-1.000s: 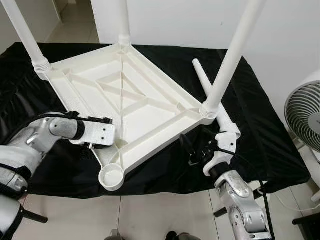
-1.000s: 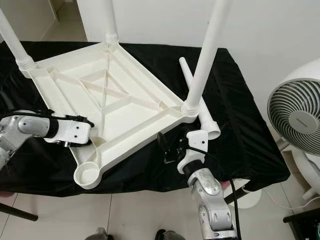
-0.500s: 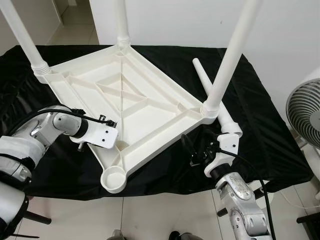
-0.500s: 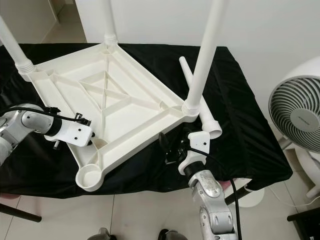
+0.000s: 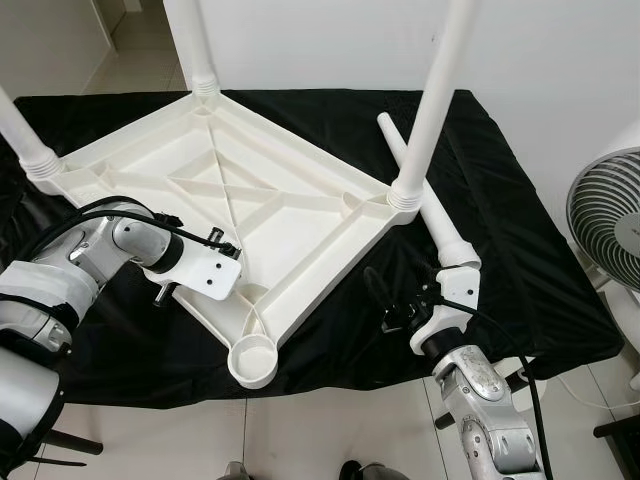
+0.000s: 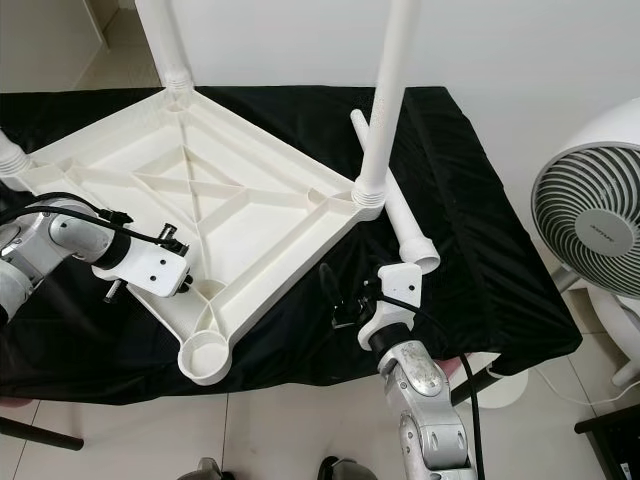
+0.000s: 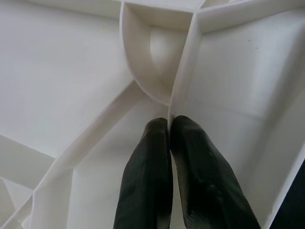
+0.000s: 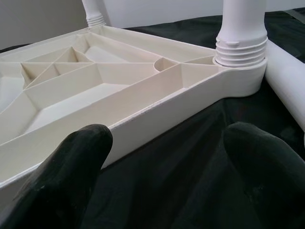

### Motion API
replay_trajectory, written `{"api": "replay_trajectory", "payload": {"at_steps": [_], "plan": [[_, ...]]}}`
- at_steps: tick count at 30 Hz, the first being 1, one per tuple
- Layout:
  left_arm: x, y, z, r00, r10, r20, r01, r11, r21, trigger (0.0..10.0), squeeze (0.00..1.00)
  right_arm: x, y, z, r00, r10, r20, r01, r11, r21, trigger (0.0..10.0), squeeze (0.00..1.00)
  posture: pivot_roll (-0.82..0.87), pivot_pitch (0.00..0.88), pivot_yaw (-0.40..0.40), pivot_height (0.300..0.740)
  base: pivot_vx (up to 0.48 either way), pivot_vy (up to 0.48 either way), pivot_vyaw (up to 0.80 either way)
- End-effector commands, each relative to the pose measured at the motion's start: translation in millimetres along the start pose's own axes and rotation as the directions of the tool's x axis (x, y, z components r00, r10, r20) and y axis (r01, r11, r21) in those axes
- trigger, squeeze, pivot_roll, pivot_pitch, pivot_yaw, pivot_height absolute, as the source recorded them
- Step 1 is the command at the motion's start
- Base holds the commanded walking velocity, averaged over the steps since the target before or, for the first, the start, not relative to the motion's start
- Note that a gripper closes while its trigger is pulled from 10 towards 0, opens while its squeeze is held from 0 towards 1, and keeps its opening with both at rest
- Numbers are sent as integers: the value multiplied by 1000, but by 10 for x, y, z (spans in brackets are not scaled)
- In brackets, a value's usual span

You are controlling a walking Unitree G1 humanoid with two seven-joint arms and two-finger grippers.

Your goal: Building children table

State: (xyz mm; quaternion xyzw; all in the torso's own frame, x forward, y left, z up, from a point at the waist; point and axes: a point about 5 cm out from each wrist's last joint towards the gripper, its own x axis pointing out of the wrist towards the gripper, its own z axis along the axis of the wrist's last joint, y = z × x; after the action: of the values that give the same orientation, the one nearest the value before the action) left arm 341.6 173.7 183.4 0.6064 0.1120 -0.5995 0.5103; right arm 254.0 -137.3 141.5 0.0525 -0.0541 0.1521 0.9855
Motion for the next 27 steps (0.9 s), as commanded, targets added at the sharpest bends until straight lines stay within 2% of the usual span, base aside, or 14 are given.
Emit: {"api": "replay_trajectory", "payload": {"at_steps": [1,4,7,11,19,20,22,25,26,27], "plan": [[82,-155,-124,998,-56,-10,54,993,-105,0,0,-22,7,-6,1000,-5,-8,5,1000,4,10000,0,70,152,26,740,0,0,0],[63,-119,-171,1000,-17,-26,13,989,-146,0,0,-24,16,-8,1000,-4,-9,4,1000,7,10000,0,71,152,25,740,0,0,0],[45,-24,-209,998,61,-30,-66,974,-218,0,0,-26,24,-9,1000,-3,-9,3,1000,9,10000,0,73,156,22,740,0,0,0],[29,53,-236,992,119,-37,-125,955,-271,0,0,-20,29,-8,1000,-1,-10,1,1000,11,10000,0,75,157,20,740,0,0,0],[26,117,-301,976,187,-112,-212,930,-301,0,0,-15,42,0,1000,4,-9,-4,1000,13,10000,0,72,159,20,740,0,0,0],[38,136,-320,969,210,-134,-243,915,-322,0,0,-16,45,1,1000,4,-9,-3,1000,14,10000,0,73,158,20,740,0,0,0],[38,136,-320,969,210,-134,-243,915,-322,0,0,-16,45,1,1000,4,-9,-3,1000,14,10000,0,73,158,20,740,0,0,0],[62,174,-352,951,247,-183,-299,887,-353,0,0,-21,58,-2,1000,3,-9,-3,1000,16,10000,0,70,155,21,740,0,0,0],[62,174,-352,951,247,-183,-299,887,-353,0,0,-21,58,-2,1000,3,-9,-3,1000,16,10000,0,70,155,21,740,0,0,0],[74,197,-361,941,271,-205,-331,869,-369,0,0,-24,66,-4,1000,3,-9,-3,1000,18,10000,0,68,154,22,740,0,0,0]]}}
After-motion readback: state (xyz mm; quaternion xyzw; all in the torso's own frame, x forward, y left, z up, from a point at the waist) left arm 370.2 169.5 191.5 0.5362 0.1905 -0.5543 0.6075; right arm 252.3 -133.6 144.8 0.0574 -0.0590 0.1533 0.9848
